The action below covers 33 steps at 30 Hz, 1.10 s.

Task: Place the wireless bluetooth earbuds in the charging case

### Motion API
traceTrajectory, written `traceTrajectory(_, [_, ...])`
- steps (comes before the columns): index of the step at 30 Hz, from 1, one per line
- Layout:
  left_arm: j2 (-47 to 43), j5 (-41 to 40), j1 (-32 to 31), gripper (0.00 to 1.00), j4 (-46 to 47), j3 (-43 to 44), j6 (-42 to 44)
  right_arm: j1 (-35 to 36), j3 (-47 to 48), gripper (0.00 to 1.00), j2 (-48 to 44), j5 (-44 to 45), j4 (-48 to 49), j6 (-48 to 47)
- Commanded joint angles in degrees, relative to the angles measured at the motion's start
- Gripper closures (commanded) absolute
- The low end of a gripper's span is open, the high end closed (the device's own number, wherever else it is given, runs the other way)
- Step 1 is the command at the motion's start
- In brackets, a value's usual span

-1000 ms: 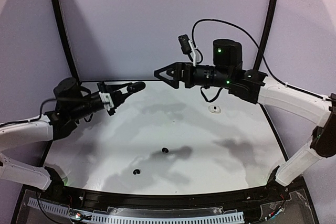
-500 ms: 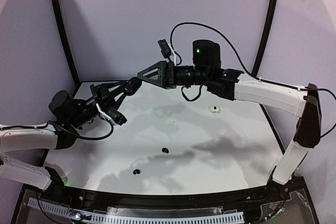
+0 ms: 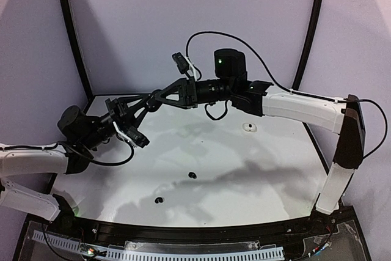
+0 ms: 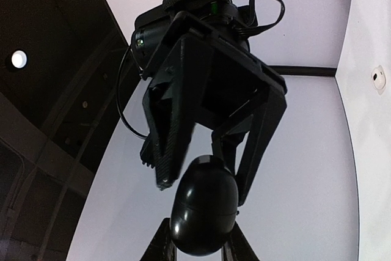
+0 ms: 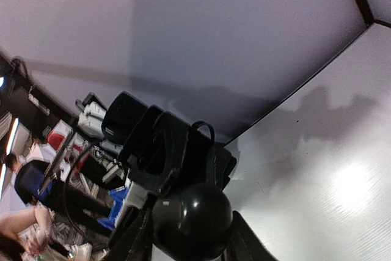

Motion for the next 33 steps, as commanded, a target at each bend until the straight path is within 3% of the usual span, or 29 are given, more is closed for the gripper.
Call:
traceTrajectory(1, [-0.2,-0.2,-0.2,0.99,-0.7,0.4,0.7,0.9,2.3,0.72,0.4,-3.4,1.0,-0.8])
traceTrajectory(5, [-0.8,0.2,-0.2,0.99,-1.8,0.3,0.4,0.7,1.8,1.00,0.3,-4.0,1.5,-0.6])
traceTrajectory(10, [-2.6,2.7,-0.3,0.99,-6.5,-0.1,1.2,0.0,0.0,1.00,-1.3,-3.5,4.2,-0.9])
traceTrajectory(12, [-3.0,2.5,-0.3,0.92,-7.6,-0.1,0.7,-0.2,-0.1,1.00,-1.5,-3.6,3.7,-1.4])
traceTrajectory(15, [-3.2,1.8,-0.3,0.67,-9.3,0.4,-0.3,-0.5,0.2,1.00,-2.0,-3.4,1.7,-2.9])
traceTrajectory(17, [-4.2,1.4,-0.3,0.40,-14.8,1.2,-2.3,-1.0,0.4,1.00,-3.0,-3.1,-1.4,-5.7])
traceTrajectory(18, [-4.6,1.3,-0.2,0.34,-19.6,2.4,-3.4,-1.1,0.9,1.00,-3.4,-2.3,-3.3,-7.0])
traceTrajectory(19, [-5.8,1.0,-0.2,0.20,-25.9,4.2,-6.4,-1.2,2.4,1.00,-3.8,-0.5,-10.5,-12.0])
traceTrajectory(21, [-6.3,1.0,-0.2,0.14,-36.4,7.8,-15.1,-1.1,4.5,1.00,-4.2,3.2,-19.2,-18.0])
traceTrajectory(25, [-5.0,8.0,0.1,0.12,-60.5,17.8,-29.6,0.2,4.2,1.00,-7.0,10.2,-30.3,-32.5])
traceTrajectory(29, [-1.3,18.4,0.2,0.12,-72.7,24.4,-42.5,2.4,0.9,1.00,-10.6,14.0,-30.6,-44.7])
traceTrajectory(33, [4.5,25.6,0.4,0.17,-78.8,31.7,-52.1,3.8,0.6,1.00,-11.8,13.7,-28.6,-50.3])
